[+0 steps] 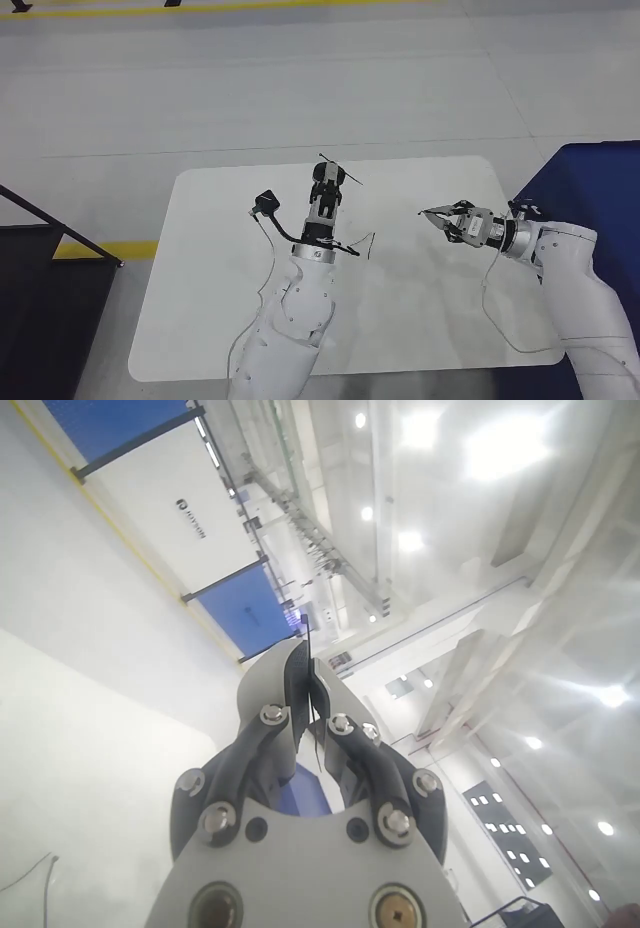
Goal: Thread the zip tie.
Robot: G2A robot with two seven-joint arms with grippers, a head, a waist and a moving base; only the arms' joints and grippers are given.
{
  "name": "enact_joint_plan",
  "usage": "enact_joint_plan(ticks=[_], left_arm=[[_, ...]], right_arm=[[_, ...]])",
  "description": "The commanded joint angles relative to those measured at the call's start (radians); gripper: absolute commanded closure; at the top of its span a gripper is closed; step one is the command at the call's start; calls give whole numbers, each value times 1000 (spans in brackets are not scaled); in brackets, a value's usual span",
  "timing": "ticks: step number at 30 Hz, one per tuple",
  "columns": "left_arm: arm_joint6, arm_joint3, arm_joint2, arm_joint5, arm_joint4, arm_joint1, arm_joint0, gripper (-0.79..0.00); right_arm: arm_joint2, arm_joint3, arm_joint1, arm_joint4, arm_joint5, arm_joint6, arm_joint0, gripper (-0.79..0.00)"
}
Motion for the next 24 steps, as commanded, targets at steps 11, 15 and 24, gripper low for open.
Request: enact_joint_plan(ticks=[11, 15, 24], left_arm=[[0, 4, 28, -89, 26, 2, 11, 0], [44, 44, 75, -308, 89, 4, 21, 0], [95, 51, 92, -432, 157, 8, 36, 0]], right_arm=[[-57, -37, 3, 8, -4, -19, -19, 0], [-118, -70, 32, 84, -4, 1, -28, 0], [-203, -137, 181, 308, -4, 1, -20, 0]])
